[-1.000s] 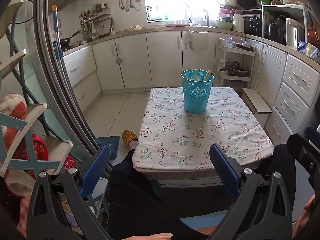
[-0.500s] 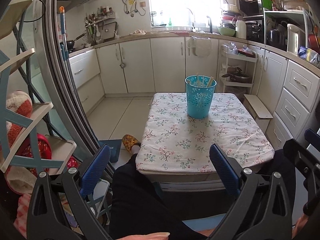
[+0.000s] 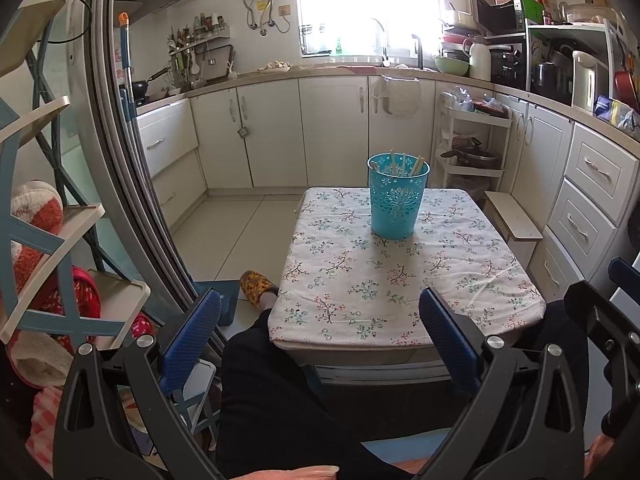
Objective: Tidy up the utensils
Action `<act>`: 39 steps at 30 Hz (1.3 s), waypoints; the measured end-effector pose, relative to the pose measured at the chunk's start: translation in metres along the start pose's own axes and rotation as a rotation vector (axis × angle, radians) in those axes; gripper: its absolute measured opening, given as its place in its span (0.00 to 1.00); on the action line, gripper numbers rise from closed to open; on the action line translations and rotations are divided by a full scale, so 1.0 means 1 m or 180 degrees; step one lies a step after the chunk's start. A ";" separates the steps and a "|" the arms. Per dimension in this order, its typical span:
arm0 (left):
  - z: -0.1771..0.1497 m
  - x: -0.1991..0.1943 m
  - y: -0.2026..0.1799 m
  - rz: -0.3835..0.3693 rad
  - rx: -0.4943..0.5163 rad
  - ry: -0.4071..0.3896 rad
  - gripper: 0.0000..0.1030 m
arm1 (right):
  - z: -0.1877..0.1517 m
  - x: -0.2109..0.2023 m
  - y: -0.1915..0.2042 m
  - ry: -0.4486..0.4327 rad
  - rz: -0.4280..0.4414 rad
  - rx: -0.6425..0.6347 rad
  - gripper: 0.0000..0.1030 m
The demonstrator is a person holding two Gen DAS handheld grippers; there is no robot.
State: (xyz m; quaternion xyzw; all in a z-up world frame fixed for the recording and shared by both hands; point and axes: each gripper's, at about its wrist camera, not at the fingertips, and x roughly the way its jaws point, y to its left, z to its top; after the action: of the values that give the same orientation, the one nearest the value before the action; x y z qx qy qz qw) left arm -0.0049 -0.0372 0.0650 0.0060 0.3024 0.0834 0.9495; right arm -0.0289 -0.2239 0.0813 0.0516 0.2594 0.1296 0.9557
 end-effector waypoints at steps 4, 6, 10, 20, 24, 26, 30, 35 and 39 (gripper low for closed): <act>0.001 0.000 -0.001 -0.0003 -0.0015 -0.0013 0.93 | 0.000 0.001 -0.001 0.0013 -0.0008 -0.0017 0.93; 0.001 0.001 -0.002 -0.0003 -0.0018 -0.0016 0.93 | 0.000 0.001 -0.002 0.0016 -0.0011 -0.0021 0.93; 0.001 0.002 -0.002 0.0003 -0.0010 -0.0001 0.93 | 0.001 0.003 -0.003 0.0039 -0.0010 -0.0014 0.93; 0.003 0.012 -0.005 -0.0005 0.0019 0.0047 0.93 | 0.001 0.010 -0.006 0.0099 -0.0018 -0.0003 0.93; 0.001 0.014 -0.005 -0.0009 0.0018 0.0068 0.93 | 0.000 0.011 -0.004 0.0113 -0.0016 -0.0010 0.93; 0.001 0.014 -0.004 -0.0011 0.0013 0.0071 0.93 | -0.001 0.011 -0.004 0.0114 -0.0016 -0.0018 0.93; 0.000 0.013 -0.004 -0.0013 0.0002 0.0054 0.93 | 0.000 0.009 -0.001 0.0101 -0.0022 -0.0039 0.93; -0.001 0.009 -0.002 -0.0011 -0.0017 0.0024 0.93 | 0.000 0.006 0.002 0.0081 -0.0023 -0.0063 0.93; -0.002 0.005 0.001 -0.0014 -0.0031 -0.0006 0.93 | 0.001 0.004 0.003 0.0054 -0.0026 -0.0077 0.93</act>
State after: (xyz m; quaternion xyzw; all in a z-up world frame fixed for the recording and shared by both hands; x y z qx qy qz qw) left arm -0.0021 -0.0359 0.0611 0.0008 0.3012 0.0827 0.9500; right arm -0.0261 -0.2205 0.0803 0.0378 0.2660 0.1293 0.9545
